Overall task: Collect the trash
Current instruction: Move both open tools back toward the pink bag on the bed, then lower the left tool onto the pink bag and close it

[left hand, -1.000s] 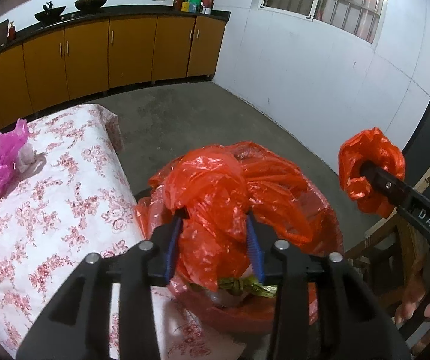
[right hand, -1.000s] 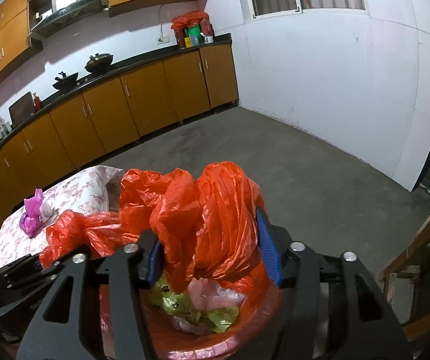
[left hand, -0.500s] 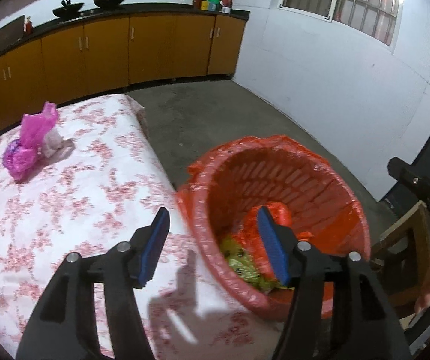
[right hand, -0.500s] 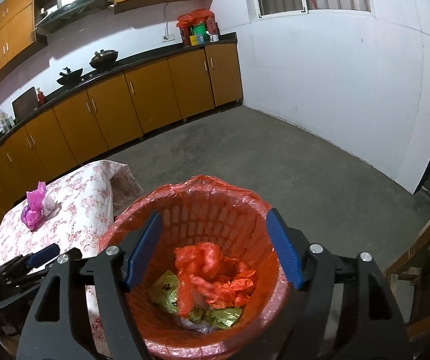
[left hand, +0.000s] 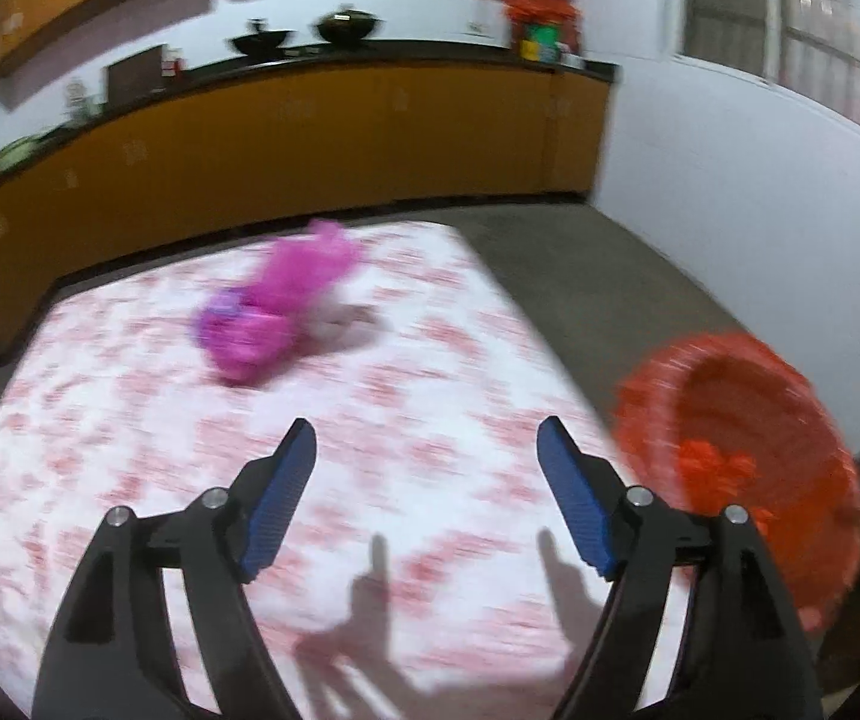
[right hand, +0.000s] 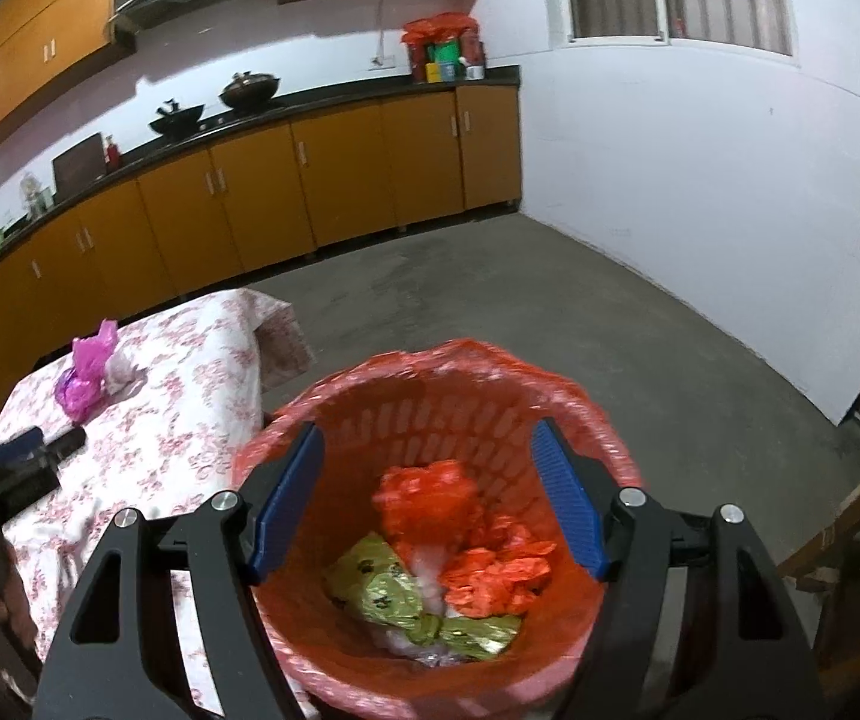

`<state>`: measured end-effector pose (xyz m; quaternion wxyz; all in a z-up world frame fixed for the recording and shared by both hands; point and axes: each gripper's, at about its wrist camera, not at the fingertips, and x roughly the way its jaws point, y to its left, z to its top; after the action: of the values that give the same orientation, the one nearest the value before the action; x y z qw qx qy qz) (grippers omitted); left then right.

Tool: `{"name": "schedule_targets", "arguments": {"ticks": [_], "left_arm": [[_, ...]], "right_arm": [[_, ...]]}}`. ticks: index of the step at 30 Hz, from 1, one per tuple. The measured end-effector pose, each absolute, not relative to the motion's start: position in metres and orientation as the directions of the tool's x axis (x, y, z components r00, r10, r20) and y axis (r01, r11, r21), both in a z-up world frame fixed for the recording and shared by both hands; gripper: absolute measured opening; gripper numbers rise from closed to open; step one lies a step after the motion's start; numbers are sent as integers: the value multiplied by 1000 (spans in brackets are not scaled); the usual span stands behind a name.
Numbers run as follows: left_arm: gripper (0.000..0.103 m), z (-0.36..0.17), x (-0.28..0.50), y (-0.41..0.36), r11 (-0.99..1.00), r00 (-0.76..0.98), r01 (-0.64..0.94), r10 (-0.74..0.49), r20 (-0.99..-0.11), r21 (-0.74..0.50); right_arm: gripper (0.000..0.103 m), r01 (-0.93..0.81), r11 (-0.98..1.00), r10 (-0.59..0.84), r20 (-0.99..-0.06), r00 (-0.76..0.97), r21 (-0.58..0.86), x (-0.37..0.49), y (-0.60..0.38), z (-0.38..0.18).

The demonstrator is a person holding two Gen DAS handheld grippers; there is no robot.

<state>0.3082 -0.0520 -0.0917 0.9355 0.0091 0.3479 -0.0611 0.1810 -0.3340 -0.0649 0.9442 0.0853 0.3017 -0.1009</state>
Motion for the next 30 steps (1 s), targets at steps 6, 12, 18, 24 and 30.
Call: {"name": "schedule_targets", "arguments": {"ticks": [6,12,18,24,30], "left_arm": [[75,-92,349,26,999,765,-31,-1,-644,-39],[76,-97,385,50,996,758,-64,11,-652,-59],[80,-105,411,42,1000,761,1,-6,-649,-8],[81,-123,433,40,998,728,31,9,-686,46],[71,-136,449,43,996,684,82,-73,-726,-24]], "right_arm": [[72,188,977,-90,-602,793,102,200,-306,-70],[72,136,986,-50,-614,788,94,223,-278,-74],[72,104,991,-32,-627,778,79,240,-262,-81],[72,90,993,-20,-642,767,76,250,-255,-88],[72,76,995,-12,-650,760,71,255,-249,-91]]}}
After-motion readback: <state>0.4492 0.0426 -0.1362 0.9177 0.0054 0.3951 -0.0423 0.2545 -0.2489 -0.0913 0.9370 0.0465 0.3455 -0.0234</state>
